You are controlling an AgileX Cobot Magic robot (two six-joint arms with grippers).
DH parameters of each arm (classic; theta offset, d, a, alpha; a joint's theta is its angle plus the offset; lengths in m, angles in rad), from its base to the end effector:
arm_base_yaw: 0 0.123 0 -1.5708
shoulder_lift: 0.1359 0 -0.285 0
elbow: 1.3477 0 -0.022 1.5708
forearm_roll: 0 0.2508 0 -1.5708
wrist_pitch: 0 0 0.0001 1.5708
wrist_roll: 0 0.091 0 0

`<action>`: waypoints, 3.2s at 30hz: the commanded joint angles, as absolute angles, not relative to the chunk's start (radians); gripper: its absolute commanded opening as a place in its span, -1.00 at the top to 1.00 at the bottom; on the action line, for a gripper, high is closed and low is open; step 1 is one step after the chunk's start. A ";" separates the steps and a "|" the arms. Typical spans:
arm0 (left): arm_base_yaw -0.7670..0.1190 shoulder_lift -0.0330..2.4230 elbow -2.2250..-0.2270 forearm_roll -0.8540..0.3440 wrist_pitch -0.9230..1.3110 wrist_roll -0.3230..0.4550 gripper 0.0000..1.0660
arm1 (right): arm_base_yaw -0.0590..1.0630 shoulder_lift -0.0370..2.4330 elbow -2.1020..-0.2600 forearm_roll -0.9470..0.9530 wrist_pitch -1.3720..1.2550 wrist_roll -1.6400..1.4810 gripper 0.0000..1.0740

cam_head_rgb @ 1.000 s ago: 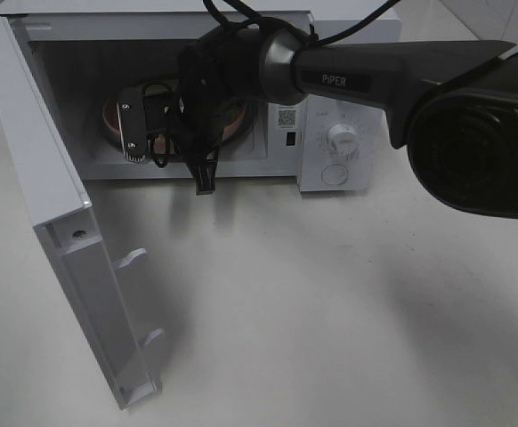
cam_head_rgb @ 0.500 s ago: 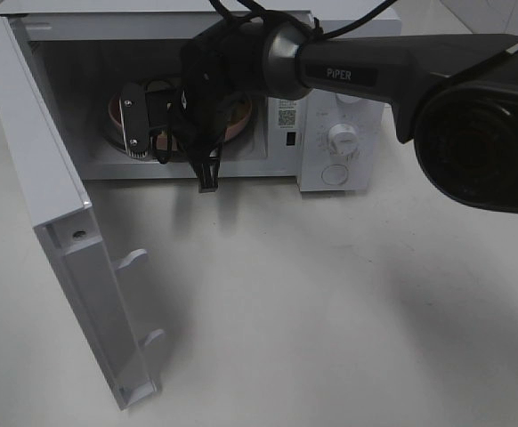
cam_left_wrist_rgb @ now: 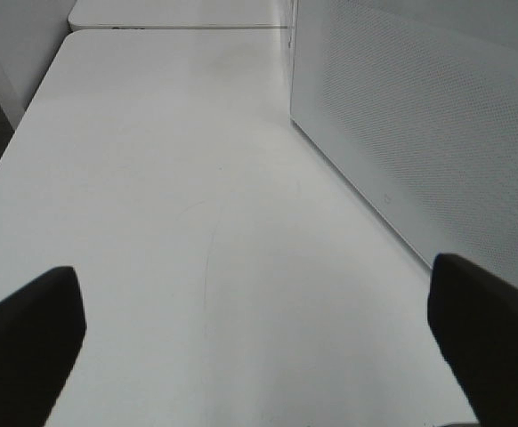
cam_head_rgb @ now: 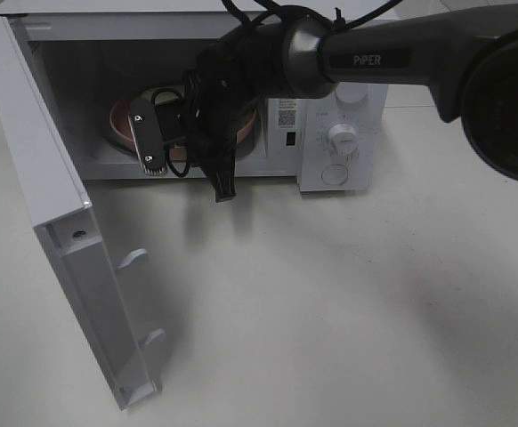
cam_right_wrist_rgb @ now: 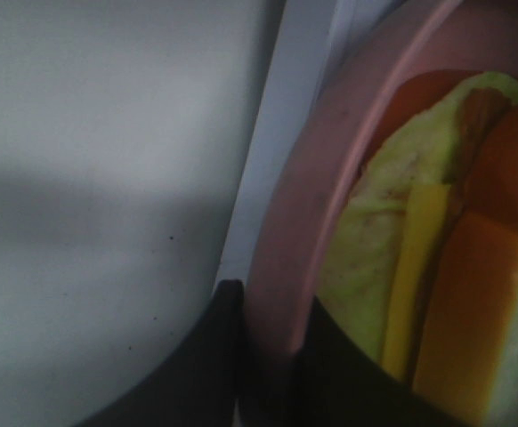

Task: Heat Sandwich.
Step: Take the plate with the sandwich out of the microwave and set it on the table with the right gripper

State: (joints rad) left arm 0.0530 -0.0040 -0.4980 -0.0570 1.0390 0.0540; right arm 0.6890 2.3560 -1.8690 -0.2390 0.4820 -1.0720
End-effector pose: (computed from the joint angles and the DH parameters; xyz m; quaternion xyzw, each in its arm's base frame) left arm -0.0042 -0.0047 0.2786 0.0012 0.8466 0.0000 0.5322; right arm 0.4114 0.3259 0.1489 -0.7720 0.5328 -0.1499 0.3125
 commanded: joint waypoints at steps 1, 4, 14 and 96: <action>0.054 -0.025 -0.494 -0.053 1.030 0.048 -0.89 | 0.685 2.311 -1.806 -0.226 0.433 -1.090 0.99; 0.054 -0.025 -0.494 -0.053 1.030 0.048 -0.89 | 0.685 2.290 -1.769 -0.226 0.391 -1.101 0.99; 0.054 -0.025 -0.494 -0.053 1.030 0.048 -0.89 | 0.685 2.180 -1.586 -0.227 0.221 -1.125 0.99; 0.054 -0.025 -0.494 -0.053 1.030 0.048 -0.89 | 0.688 1.108 -0.500 -0.413 0.219 -1.071 0.98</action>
